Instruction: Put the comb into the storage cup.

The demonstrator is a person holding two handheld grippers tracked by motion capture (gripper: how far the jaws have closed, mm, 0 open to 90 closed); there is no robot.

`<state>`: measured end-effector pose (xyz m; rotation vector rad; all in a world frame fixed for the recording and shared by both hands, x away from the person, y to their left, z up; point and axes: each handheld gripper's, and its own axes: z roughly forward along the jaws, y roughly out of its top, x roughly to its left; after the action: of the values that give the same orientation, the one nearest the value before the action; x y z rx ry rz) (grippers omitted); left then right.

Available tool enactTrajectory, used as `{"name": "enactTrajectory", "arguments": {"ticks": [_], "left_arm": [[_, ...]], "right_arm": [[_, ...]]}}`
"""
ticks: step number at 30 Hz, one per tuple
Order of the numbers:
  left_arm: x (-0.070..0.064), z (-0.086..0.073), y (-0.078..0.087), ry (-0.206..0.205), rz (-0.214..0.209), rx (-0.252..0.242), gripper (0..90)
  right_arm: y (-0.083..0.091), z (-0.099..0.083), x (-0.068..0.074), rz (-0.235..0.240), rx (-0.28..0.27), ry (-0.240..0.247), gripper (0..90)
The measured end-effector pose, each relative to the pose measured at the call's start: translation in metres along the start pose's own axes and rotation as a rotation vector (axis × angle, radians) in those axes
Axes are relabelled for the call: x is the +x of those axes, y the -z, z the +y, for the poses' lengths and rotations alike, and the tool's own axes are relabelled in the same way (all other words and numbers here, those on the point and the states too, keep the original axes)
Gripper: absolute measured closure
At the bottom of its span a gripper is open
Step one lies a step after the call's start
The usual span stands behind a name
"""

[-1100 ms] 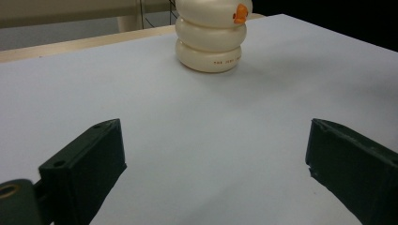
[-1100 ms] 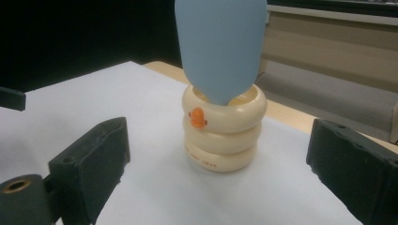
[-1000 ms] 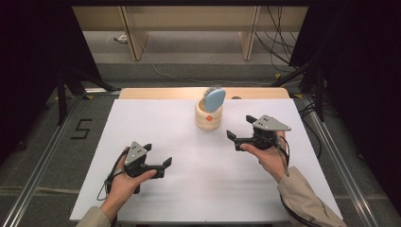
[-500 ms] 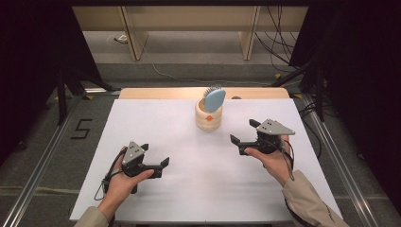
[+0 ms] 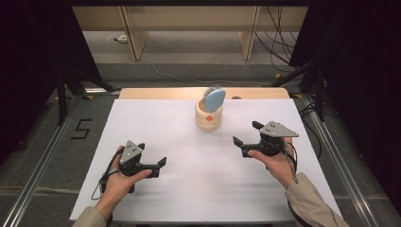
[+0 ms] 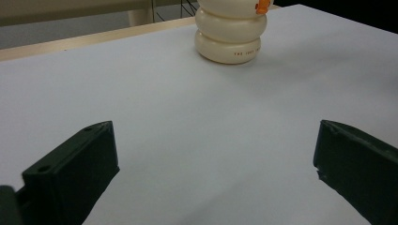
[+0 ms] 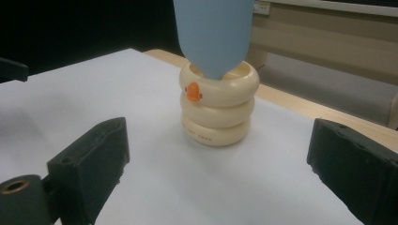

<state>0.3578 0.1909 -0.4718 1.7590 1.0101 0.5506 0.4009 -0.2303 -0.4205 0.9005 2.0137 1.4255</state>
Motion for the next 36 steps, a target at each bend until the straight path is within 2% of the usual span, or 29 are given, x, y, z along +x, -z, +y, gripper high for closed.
{"name": "enactTrajectory", "arguments": {"ticks": [36], "left_arm": [[0.005,-0.002,0.003,0.001,0.011,0.002,0.0]], "right_arm": [[0.024,-0.02,-0.008,-0.009,0.033,-0.001,6.7]]}}
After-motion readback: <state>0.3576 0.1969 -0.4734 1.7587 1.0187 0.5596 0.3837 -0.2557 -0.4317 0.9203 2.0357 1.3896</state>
